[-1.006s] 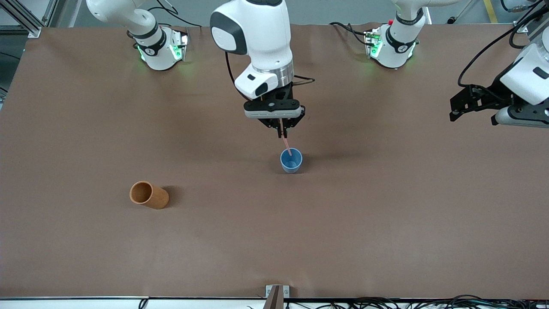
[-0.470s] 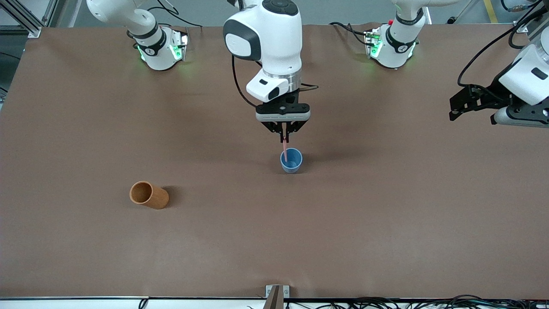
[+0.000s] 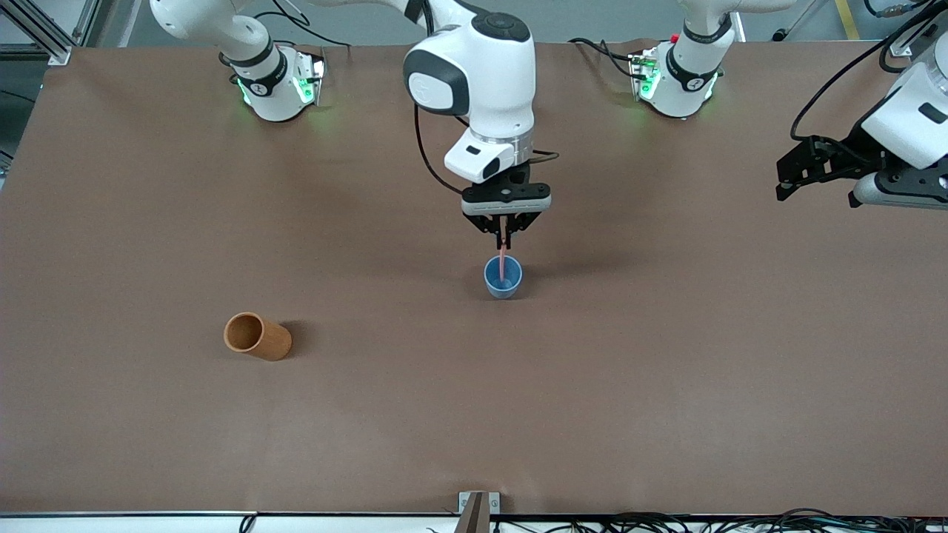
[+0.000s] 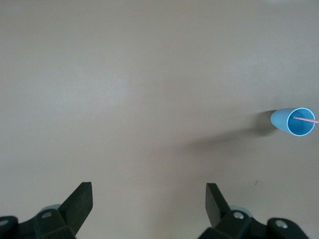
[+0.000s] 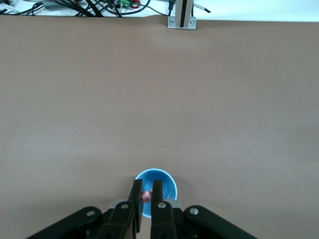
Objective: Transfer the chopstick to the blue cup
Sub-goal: 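Open the right gripper and lift it away from the blue cup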
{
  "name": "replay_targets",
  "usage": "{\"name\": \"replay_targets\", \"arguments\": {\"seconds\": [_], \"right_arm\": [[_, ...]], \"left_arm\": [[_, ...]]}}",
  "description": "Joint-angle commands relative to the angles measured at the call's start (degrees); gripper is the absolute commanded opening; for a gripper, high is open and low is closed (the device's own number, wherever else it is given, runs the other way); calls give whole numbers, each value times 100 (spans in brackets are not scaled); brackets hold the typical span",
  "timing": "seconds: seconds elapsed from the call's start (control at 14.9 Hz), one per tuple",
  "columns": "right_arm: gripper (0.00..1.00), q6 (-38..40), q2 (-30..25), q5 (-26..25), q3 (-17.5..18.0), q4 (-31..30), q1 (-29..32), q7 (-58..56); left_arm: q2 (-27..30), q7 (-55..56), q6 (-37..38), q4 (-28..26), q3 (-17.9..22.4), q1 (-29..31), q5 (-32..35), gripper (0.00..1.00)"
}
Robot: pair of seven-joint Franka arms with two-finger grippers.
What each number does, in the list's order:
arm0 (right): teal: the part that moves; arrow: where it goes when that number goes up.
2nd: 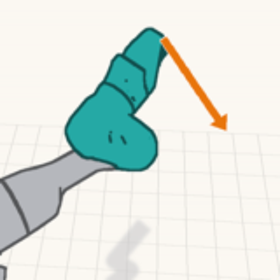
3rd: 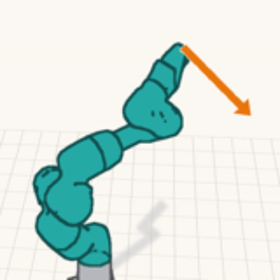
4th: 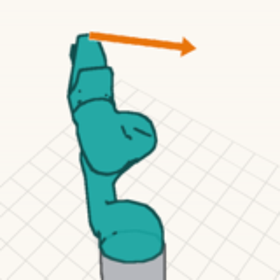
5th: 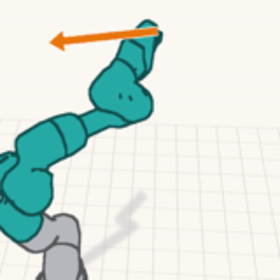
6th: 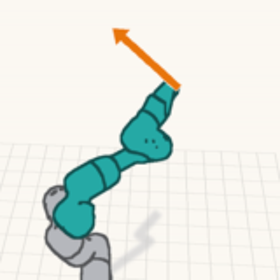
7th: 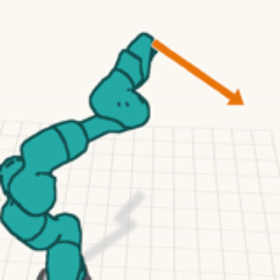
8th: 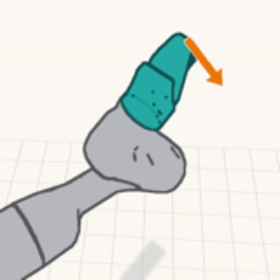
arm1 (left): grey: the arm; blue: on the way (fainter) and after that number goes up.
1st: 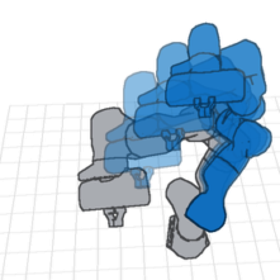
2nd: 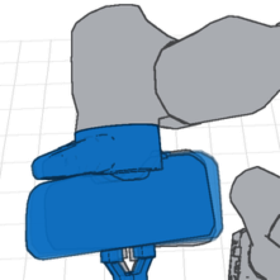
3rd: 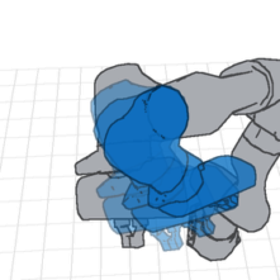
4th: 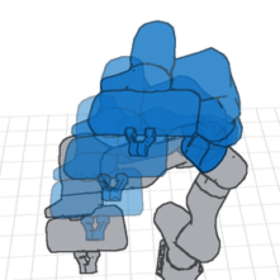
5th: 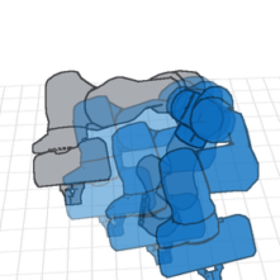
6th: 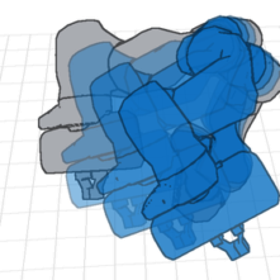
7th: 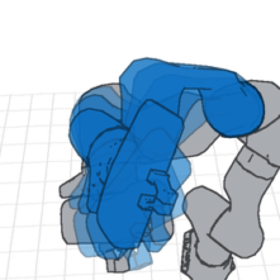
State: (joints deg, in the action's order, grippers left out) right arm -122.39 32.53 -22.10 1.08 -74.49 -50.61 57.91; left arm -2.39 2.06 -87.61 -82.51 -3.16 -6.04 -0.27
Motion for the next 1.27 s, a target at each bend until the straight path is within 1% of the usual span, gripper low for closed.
{"name": "replay_targets", "arguments": {"seconds": [0.0,0.07,0.2,0.27,0.34,0.47,0.54,0.6,0.74,0.8,0.87,1.01,1.07,1.21], "right_arm": [[8,-127,183,-347,7,23,-63,124],[10,-127,201,-356,7,23,-71,116],[18,-127,210,-383,7,-12,-80,98],[29,-127,210,-374,7,-13,-80,98],[44,-127,210,-374,7,-4,-63,89],[81,-127,131,-348,-2,14,7,81],[92,-127,35,-313,-2,14,103,46],[100,-110,-105,-295,7,5,209,19],[100,-48,-351,-277,15,-91,376,10],[100,-48,-596,-121,15,-240,499,-7],[100,-48,-816,203,15,-380,674,-103],[100,-13,-1308,1098,-11,-652,1087,-742],[100,31,-1571,1390,-20,-872,1315,-1068],[100,92,-2046,1725,-2,-1285,1816,-1753]], "left_arm": [[186,-109,148,7,289,-153,-262,100],[186,-205,165,7,289,-82,-306,100],[186,-538,183,7,307,-3,-333,100],[186,-661,261,7,307,119,-420,100],[186,-689,280,7,298,199,-604,100],[186,-584,271,7,307,200,-702,100],[186,-575,271,16,307,173,-668,100],[177,-566,262,7,316,130,-624,100],[186,-566,262,7,455,-116,-510,100],[203,-566,271,7,613,-265,-413,100],[203,-575,271,7,676,-284,-404,100],[203,-619,280,7,667,-249,-404,100],[203,-610,280,7,667,-249,-404,100],[195,-592,280,-1,606,-170,-395,100]]}}
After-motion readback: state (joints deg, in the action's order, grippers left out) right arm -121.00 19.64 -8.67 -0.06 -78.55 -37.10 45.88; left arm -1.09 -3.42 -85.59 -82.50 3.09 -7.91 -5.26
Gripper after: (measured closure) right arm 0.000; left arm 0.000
